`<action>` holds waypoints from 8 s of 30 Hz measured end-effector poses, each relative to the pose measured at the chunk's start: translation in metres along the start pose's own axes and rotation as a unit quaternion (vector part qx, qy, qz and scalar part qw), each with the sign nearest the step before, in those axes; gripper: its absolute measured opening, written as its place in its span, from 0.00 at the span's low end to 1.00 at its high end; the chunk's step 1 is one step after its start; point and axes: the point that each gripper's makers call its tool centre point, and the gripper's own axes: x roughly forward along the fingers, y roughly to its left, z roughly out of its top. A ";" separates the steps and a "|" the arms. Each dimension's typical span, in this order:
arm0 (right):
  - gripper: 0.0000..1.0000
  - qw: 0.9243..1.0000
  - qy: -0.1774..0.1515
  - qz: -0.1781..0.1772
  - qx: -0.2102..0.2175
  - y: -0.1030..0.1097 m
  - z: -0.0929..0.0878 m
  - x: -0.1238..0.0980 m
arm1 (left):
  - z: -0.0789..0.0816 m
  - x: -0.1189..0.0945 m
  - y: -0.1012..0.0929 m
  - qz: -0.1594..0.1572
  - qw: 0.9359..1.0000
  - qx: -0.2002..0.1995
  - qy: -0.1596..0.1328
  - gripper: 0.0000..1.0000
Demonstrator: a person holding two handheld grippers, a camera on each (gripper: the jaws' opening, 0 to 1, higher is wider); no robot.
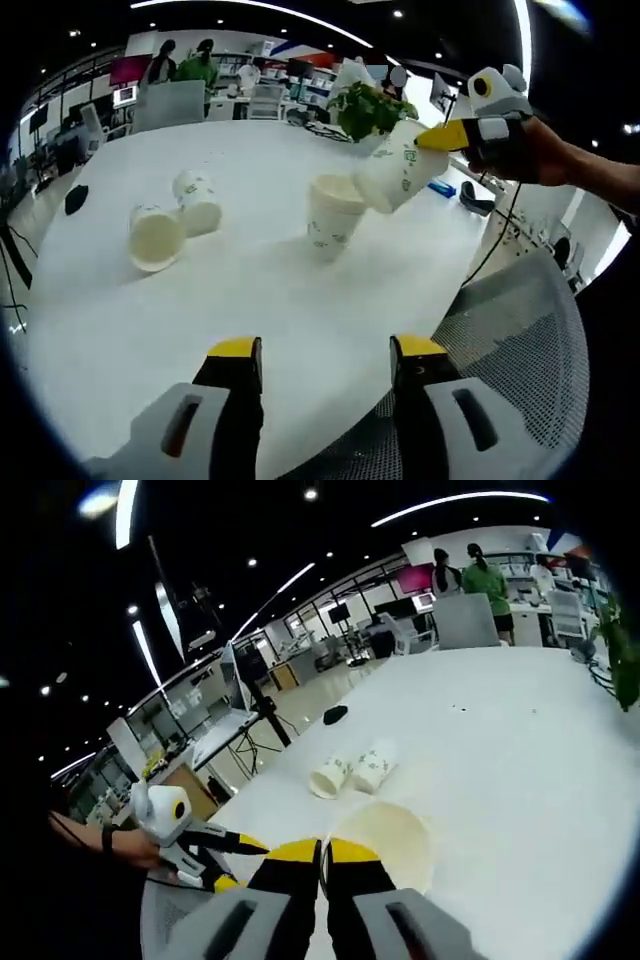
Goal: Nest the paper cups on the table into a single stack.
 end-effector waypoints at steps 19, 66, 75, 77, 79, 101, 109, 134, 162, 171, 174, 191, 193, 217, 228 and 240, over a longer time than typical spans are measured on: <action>0.00 0.999 0.031 -0.028 -0.032 -0.027 0.009 0.034 | 0.002 -0.001 0.002 0.008 1.000 -0.010 -0.007 0.51; 0.02 0.976 0.138 -0.050 -0.163 -0.032 -0.018 0.061 | 0.003 -0.002 0.007 0.012 0.999 -0.030 -0.011 0.48; 0.03 0.977 0.139 -0.051 -0.157 -0.033 -0.021 0.059 | 0.002 -0.003 0.008 0.013 0.999 -0.031 -0.009 0.47; 0.04 0.977 0.138 -0.050 -0.155 -0.032 -0.021 0.059 | 0.002 -0.003 0.009 0.014 0.999 -0.032 -0.009 0.47; 0.04 0.977 0.137 -0.050 -0.155 -0.032 -0.022 0.059 | 0.003 -0.003 0.008 0.013 0.999 -0.032 -0.009 0.47; 0.10 0.993 0.082 -0.066 -0.061 -0.041 -0.028 0.029 | 0.000 -0.002 0.017 0.027 0.999 -0.047 -0.004 0.45; 0.17 0.997 0.032 -0.068 -0.018 -0.045 -0.014 0.017 | 0.000 -0.002 0.016 0.026 0.998 -0.049 0.000 0.45; 0.53 0.994 -0.019 -0.090 0.064 -0.012 -0.078 -0.029 | 0.030 -0.013 0.108 0.116 0.991 -0.056 -0.025 0.50; 0.55 0.979 -0.036 -0.136 0.145 -0.006 -0.119 -0.052 | 0.066 0.030 0.194 0.186 0.980 -0.067 -0.016 0.37; 0.53 0.977 -0.034 -0.150 0.145 -0.010 -0.120 -0.051 | 0.071 0.038 0.209 0.188 0.979 -0.073 -0.025 0.21; 0.53 0.979 -0.023 -0.151 0.136 -0.009 -0.123 -0.049 | 0.070 0.038 0.207 0.188 0.979 -0.070 -0.027 0.10; 0.48 0.979 -0.026 -0.168 0.113 -0.009 -0.123 -0.052 | 0.063 0.023 0.185 0.184 0.981 -0.044 -0.036 0.00; 0.48 0.980 -0.024 -0.164 0.106 -0.006 -0.123 -0.051 | 0.058 0.017 0.180 0.185 0.981 -0.043 -0.036 0.00; 0.49 0.989 -0.022 -0.122 0.085 0.005 -0.123 -0.047 | 0.070 -0.019 0.126 0.182 0.982 -0.014 -0.053 0.00; 0.49 0.989 -0.030 -0.115 0.090 0.005 -0.120 -0.046 | 0.098 -0.012 0.096 0.153 0.985 0.009 -0.075 0.00; 0.49 0.989 -0.030 -0.116 0.090 0.004 -0.121 -0.047 | 0.134 -0.006 0.061 0.105 0.990 0.032 -0.092 0.00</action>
